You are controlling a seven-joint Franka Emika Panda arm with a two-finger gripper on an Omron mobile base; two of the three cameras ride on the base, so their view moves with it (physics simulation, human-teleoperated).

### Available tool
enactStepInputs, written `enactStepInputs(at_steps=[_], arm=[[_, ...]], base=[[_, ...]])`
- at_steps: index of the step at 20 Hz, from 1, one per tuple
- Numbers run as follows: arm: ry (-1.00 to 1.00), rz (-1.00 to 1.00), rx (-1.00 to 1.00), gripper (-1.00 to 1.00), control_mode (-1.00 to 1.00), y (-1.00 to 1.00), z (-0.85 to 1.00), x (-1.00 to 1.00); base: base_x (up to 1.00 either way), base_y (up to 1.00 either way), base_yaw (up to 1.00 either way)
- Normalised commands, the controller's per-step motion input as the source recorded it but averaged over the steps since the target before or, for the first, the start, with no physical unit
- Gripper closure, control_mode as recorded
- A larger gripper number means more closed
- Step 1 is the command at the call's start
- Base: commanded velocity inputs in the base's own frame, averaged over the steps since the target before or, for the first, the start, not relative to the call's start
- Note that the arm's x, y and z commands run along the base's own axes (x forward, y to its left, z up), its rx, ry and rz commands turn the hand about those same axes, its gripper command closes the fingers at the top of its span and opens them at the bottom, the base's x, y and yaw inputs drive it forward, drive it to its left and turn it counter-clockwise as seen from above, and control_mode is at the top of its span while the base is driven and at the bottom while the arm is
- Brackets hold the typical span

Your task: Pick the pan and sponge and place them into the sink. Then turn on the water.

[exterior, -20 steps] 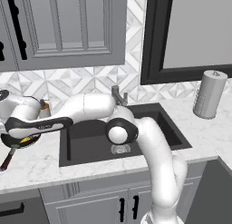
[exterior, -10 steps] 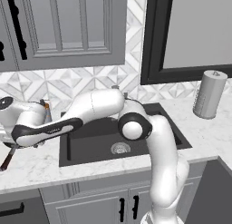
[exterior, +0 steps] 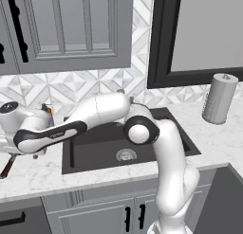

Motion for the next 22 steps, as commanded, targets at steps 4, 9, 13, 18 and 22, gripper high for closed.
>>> enactStepInputs(at_steps=[4,9,13,18,22], arm=[[0.11,0.07,-0.13,-1.0,-1.0,0.48,-0.03,-0.06],[0.07,0.08,-0.1,-1.0,-1.0,0.42,-0.01,0.0],[0.02,0.07,-0.1,-1.0,-1.0,0.3,0.0,0.0],[0.03,0.05,-0.11,-1.0,-1.0,0.08,-0.1,0.0],[0.03,0.04,-0.06,-1.0,-1.0,0.0,-0.11,0.01]], base=[[0.0,0.0,0.0],[0.0,0.0,0.0],[0.0,0.0,0.0],[0.0,0.0,0.0],[0.0,0.0,0.0]])
